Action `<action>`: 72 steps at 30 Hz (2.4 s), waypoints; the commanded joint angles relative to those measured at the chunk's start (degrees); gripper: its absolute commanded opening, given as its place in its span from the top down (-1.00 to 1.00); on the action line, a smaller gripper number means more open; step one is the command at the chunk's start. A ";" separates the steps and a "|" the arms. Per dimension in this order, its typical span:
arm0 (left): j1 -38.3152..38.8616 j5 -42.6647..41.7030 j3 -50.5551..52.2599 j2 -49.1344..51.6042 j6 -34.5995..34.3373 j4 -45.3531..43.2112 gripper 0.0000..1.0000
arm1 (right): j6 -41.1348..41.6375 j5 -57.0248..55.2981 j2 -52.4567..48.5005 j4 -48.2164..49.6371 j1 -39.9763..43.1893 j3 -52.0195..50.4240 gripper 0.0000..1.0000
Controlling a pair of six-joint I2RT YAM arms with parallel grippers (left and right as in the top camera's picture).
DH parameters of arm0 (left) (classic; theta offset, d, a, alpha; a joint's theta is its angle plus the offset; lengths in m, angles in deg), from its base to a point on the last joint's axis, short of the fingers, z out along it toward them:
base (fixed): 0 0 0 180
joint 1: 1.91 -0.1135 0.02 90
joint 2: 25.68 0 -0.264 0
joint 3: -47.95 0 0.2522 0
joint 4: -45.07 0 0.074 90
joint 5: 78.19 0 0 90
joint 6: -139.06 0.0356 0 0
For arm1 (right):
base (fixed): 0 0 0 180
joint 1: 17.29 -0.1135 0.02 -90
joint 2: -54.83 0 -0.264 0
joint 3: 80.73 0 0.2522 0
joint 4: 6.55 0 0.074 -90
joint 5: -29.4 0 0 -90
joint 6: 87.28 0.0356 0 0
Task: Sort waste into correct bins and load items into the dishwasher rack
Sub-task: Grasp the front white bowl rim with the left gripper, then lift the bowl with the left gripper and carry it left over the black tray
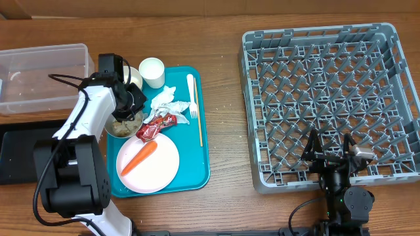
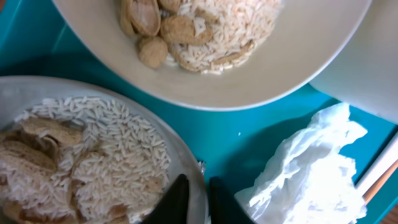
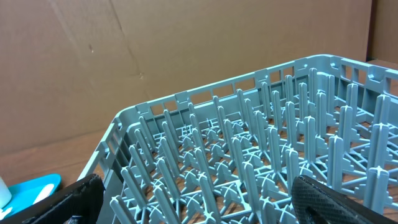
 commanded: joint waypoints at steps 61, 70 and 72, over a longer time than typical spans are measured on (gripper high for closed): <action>0.63 2.38 -22.08 2.01 9.97 27.15 0.92 | -0.09 -0.55 0.55 0.33 -0.28 -0.59 -1.00; -2.43 2.38 -28.41 2.01 11.02 33.73 0.92 | -0.09 -0.55 0.55 0.33 -0.28 -0.59 -1.00; -3.74 2.38 -28.59 1.97 11.39 34.51 0.92 | -0.09 -0.57 0.55 0.33 -0.28 -0.59 -0.99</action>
